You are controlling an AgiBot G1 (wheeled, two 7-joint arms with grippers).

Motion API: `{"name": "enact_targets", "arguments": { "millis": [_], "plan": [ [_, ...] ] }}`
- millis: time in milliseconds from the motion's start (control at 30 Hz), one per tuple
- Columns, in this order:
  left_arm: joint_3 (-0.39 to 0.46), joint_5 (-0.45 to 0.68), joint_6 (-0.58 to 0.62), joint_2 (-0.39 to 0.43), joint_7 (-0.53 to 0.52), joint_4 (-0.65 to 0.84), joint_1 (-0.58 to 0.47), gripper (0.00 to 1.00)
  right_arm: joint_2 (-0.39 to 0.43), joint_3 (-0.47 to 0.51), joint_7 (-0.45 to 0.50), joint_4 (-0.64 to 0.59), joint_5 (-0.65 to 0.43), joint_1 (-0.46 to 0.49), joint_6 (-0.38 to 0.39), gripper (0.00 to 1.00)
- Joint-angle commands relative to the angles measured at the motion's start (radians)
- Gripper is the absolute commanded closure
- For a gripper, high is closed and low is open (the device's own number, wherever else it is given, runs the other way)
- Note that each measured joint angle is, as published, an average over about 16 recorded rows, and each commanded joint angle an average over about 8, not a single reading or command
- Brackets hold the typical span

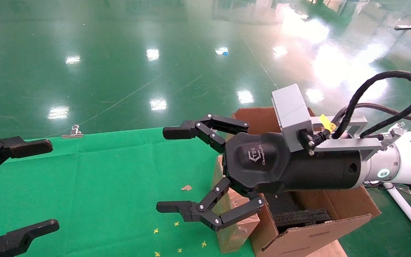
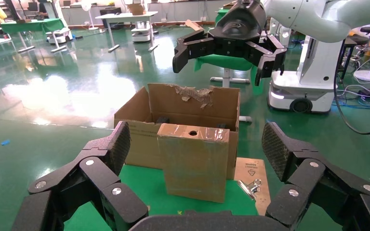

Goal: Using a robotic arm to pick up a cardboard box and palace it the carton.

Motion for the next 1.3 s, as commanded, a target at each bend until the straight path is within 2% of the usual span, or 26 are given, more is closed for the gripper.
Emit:
{"name": "enact_targets", "arguments": {
  "millis": [33, 533, 733, 833, 933, 1167, 1300],
  "plan": [
    [0.000, 0.000, 0.000, 0.000, 0.000, 0.000, 0.000, 0.00, 0.000, 0.000, 0.000, 0.000, 0.000, 0.000, 0.000, 0.00],
    [0.000, 0.000, 0.000, 0.000, 0.000, 0.000, 0.000, 0.00, 0.001, -0.003, 0.003, 0.003, -0.006, 0.001, 0.000, 0.00],
    [0.000, 0.000, 0.000, 0.000, 0.000, 0.001, 0.000, 0.00, 0.002, -0.043, 0.050, 0.029, -0.082, 0.030, 0.012, 0.00],
    [0.001, 0.000, 0.000, 0.000, 0.000, 0.001, 0.000, 0.00, -0.008, -0.090, 0.098, 0.048, -0.174, 0.075, 0.018, 0.00],
    [0.001, 0.000, 0.000, 0.000, 0.000, 0.001, -0.001, 0.00, -0.041, -0.160, 0.151, 0.063, -0.311, 0.151, 0.006, 0.00],
    [0.001, -0.001, 0.000, 0.000, 0.001, 0.001, -0.001, 0.00, -0.198, -0.395, 0.283, 0.072, -0.710, 0.391, -0.062, 0.00],
    [0.001, -0.001, 0.000, 0.000, 0.001, 0.001, -0.001, 0.00, -0.274, -0.540, 0.376, 0.070, -0.875, 0.513, -0.080, 0.00]
  ]
}}
